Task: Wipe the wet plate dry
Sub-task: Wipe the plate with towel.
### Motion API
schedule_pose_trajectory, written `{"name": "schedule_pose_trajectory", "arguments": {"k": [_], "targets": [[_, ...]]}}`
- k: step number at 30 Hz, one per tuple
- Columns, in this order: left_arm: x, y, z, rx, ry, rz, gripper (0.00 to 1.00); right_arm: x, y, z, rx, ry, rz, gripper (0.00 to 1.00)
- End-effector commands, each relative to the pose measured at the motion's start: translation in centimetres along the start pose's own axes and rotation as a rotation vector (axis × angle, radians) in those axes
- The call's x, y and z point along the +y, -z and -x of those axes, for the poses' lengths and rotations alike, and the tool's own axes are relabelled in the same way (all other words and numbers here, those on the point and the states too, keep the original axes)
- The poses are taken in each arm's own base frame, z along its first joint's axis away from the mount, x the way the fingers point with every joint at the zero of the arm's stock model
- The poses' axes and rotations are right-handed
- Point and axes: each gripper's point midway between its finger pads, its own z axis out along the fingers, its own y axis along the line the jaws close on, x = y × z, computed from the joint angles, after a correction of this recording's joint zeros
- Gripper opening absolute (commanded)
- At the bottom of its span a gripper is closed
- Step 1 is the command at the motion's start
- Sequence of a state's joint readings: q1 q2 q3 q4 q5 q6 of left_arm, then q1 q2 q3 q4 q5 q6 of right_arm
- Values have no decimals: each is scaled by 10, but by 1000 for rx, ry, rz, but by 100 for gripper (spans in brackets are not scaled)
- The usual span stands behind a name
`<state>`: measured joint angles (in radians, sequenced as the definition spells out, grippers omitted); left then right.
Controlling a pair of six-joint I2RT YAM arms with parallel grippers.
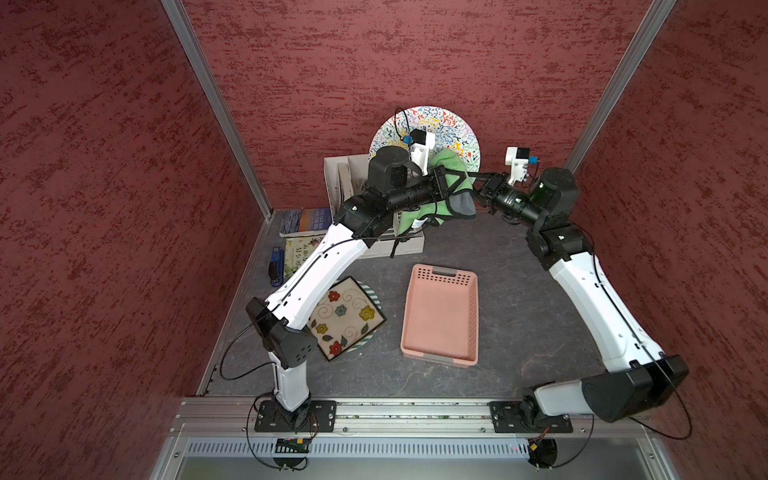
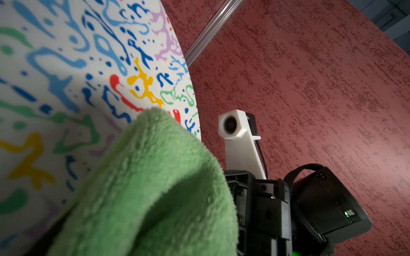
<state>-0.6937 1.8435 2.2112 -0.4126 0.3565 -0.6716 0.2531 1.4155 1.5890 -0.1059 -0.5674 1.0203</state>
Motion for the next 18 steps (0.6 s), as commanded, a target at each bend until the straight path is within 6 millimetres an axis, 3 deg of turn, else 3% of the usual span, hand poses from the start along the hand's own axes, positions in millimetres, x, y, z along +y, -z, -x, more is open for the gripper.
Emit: {"name": "schedule_pose_trajectory", "arguments": {"k": [1,5,8,10,13,16,18], "targets": [[51,2,-25,85,12,215,0,109,32,16,-75,191,245,0],[112,67,11,-51,-11,566,0,98,42,1,-38,266,178,0],[127,96,30,-96,-25,620,0,95,47,-32,73,310,204,0],[120,98,42,-97,-38,559,0,86,46,-64,184,353,186,0],[105,83,46,-33,-57,405,0,63,42,-114,333,392,132,0],[92,59,31,66,-40,276,0,71,40,-119,325,379,176,0],[92,44,15,122,-8,250,0,86,37,-102,269,414,184,0]]}}
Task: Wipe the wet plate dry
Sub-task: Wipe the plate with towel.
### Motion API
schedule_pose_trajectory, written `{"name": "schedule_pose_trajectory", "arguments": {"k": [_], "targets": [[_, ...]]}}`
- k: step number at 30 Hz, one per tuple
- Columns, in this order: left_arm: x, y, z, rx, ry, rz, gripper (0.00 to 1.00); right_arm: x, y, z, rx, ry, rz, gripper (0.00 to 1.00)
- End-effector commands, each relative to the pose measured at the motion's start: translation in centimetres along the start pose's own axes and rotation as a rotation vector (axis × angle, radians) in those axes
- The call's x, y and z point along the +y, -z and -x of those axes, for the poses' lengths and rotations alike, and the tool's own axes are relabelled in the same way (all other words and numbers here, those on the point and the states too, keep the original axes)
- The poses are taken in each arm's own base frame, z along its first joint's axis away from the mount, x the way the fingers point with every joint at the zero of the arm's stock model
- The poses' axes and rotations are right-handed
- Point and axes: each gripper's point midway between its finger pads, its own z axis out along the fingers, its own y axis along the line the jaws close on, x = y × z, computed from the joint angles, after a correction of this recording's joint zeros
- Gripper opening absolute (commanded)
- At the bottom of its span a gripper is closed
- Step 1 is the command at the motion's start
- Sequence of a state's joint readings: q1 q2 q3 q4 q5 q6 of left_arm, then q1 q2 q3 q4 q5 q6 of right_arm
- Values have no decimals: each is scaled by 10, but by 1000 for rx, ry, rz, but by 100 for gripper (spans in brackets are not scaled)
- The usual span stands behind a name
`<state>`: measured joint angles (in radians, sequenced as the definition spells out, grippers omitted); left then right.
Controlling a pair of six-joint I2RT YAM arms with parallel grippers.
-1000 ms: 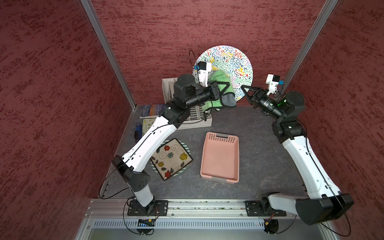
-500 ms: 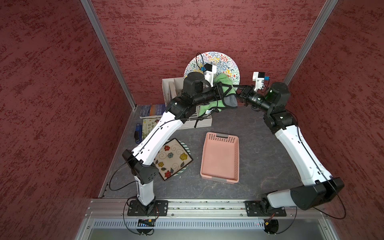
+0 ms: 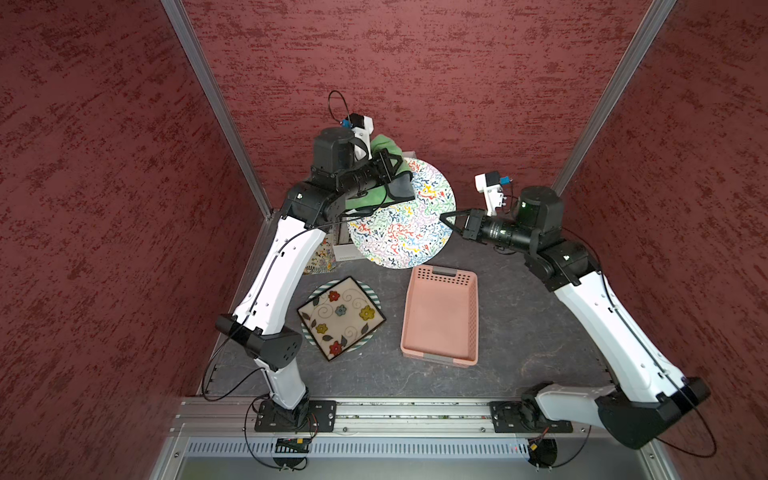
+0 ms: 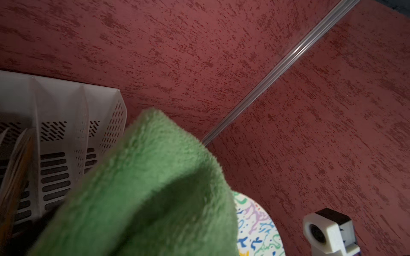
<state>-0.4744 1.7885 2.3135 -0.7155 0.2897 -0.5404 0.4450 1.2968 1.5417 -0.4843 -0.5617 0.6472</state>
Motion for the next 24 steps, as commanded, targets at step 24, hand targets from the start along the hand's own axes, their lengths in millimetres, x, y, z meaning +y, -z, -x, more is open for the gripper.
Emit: {"name": "schedule_pose_trajectory", "arguments": {"k": [24], "targets": [[-50,-16,-38,170,143,-357,0,87,52,153,-381,126,210,0]]}}
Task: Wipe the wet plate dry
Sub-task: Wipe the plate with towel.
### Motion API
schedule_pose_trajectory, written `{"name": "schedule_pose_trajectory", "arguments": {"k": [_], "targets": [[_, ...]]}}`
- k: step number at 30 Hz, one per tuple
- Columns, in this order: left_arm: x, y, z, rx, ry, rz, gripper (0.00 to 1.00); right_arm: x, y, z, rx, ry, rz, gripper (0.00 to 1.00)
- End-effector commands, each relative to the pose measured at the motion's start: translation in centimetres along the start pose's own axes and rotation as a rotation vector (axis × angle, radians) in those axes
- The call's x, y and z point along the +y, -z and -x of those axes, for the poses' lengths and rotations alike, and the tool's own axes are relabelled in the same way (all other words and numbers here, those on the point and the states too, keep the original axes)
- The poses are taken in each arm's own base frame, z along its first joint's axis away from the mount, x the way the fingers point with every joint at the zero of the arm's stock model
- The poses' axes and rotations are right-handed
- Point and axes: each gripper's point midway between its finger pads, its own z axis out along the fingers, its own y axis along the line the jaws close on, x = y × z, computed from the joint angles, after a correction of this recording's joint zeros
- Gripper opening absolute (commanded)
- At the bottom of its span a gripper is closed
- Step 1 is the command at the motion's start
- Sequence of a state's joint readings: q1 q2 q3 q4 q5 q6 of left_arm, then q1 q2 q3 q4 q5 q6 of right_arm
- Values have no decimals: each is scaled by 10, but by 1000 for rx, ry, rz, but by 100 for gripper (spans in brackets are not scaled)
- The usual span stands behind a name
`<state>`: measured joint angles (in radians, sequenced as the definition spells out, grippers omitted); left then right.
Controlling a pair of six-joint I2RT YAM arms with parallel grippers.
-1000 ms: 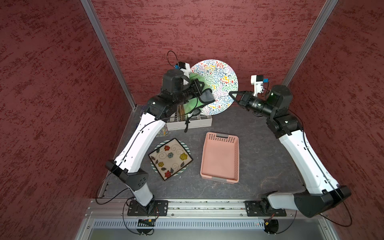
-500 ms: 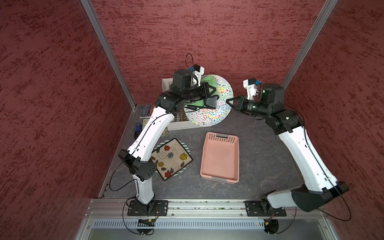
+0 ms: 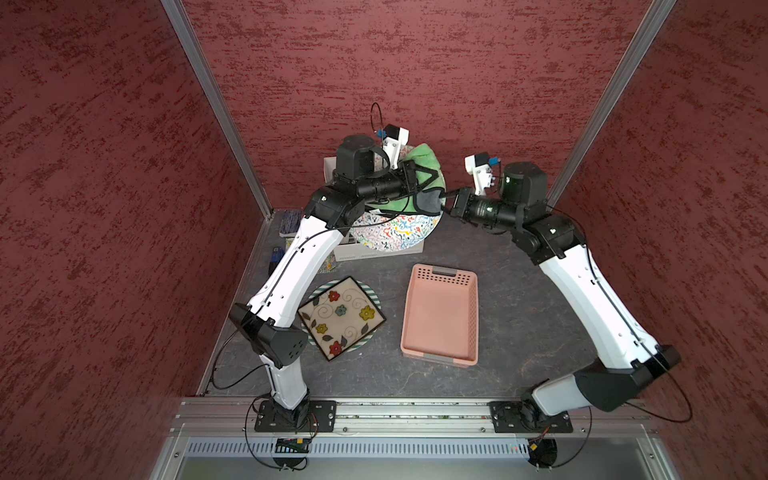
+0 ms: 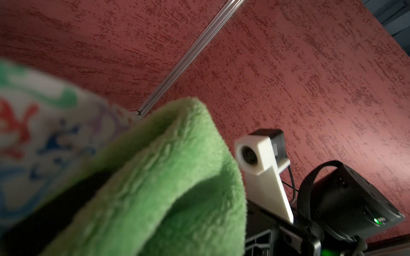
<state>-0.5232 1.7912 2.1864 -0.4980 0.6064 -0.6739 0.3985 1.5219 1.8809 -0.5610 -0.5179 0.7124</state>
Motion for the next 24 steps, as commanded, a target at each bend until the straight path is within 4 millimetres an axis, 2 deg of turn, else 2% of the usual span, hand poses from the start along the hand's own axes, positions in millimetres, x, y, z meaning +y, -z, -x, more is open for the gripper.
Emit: {"name": "schedule_pose_trajectory", "arguments": {"k": [1,3,4,6,8,10,13,15,18,20,24], "targets": [[-5,18,17,-57,44,-67,0,84,85,101,-338,129,269,0],[-9,50,44,-140,107,-129,0,76,117,123,-412,53,342,0],[-9,61,54,-152,147,-157,0,77,126,126,-423,32,401,0],[-20,77,66,-155,169,-238,0,83,130,120,-381,-28,523,0],[-40,89,78,-177,153,-338,0,89,133,109,-362,-77,623,0],[-56,99,90,-204,146,-444,0,76,133,102,-372,-169,661,0],[-86,113,102,-232,123,-618,0,63,122,88,-333,-227,664,0],[-112,122,106,-233,100,-718,0,60,109,77,-281,-242,652,0],[-139,126,112,-245,75,-821,0,63,96,67,-224,-269,691,0],[-161,130,112,-244,45,-879,0,72,87,60,-179,-283,746,0],[-186,116,105,-227,44,-957,0,103,66,49,-97,-249,828,0]]}}
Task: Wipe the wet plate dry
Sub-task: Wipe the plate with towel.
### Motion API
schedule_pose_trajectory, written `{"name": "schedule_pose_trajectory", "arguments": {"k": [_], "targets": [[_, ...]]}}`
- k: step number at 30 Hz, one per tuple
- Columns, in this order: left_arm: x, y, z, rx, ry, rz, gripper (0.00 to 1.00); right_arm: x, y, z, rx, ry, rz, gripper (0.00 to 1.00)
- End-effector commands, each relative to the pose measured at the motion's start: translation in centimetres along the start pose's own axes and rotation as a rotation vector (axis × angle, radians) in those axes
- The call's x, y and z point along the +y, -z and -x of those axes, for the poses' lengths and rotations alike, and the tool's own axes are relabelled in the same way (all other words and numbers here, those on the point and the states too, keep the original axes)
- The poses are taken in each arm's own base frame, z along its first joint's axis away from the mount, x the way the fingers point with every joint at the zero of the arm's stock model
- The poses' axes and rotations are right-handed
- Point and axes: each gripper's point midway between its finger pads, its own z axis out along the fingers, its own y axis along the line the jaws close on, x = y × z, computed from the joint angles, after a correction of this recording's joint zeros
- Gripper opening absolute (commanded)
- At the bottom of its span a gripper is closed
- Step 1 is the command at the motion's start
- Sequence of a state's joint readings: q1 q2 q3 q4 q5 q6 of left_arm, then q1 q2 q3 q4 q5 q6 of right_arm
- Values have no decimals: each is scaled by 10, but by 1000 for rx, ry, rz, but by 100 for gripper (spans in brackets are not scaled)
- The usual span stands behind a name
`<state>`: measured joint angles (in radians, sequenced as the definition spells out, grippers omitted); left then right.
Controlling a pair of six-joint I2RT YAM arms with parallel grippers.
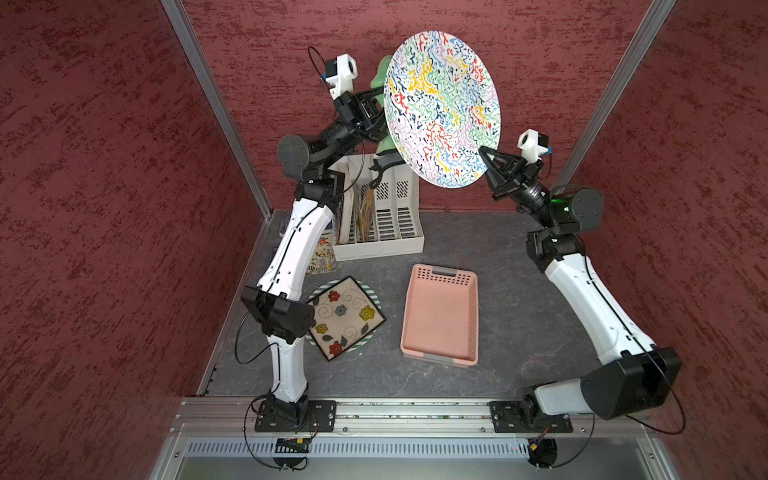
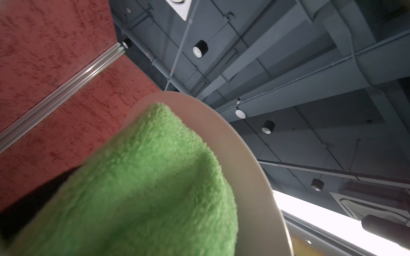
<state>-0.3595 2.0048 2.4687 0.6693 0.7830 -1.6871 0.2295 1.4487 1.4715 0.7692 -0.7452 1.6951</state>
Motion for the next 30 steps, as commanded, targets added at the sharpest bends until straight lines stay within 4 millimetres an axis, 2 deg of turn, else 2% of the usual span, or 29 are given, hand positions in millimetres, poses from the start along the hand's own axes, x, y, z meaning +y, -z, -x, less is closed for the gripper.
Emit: {"name": "schedule_pose_trajectory", "arguments": {"k": [1,4,7,10,12,13,15,17,20,22,24,26,28,30], "targets": [[-35,-24,-29,52,7,-141,0,13,-29,-27,121,14,86,0],[-17,-38,-49,67,74,-160,0,13,-46,-2,69,42,98,0],[-5,-47,-69,97,125,-180,0,18,-53,44,-40,92,86,0],[-8,-46,-70,95,129,-187,0,21,-40,93,-149,138,46,0],[-18,-42,-62,82,94,-181,0,21,-27,109,-187,140,29,0],[-26,-37,-53,65,57,-171,0,20,-18,111,-192,135,24,0],[-35,-28,-40,37,8,-156,0,18,-11,96,-159,129,24,0],[-41,-19,-26,2,-31,-134,0,19,-7,66,-97,126,36,0],[-36,-9,-10,-41,-49,-103,0,10,-8,13,-9,57,48,0],[-30,-6,-4,-65,-42,-104,0,-7,-12,-19,36,5,21,0],[-22,-6,-3,-78,-20,-117,0,-12,-18,-39,53,-8,4,0],[-15,-12,-10,-70,10,-135,0,-18,-30,-43,56,-21,9,0],[-8,-20,-22,-59,49,-154,0,-24,-47,-30,44,-22,31,0],[-3,-30,-38,-40,87,-177,0,-19,-61,-8,13,5,58,0]]}}
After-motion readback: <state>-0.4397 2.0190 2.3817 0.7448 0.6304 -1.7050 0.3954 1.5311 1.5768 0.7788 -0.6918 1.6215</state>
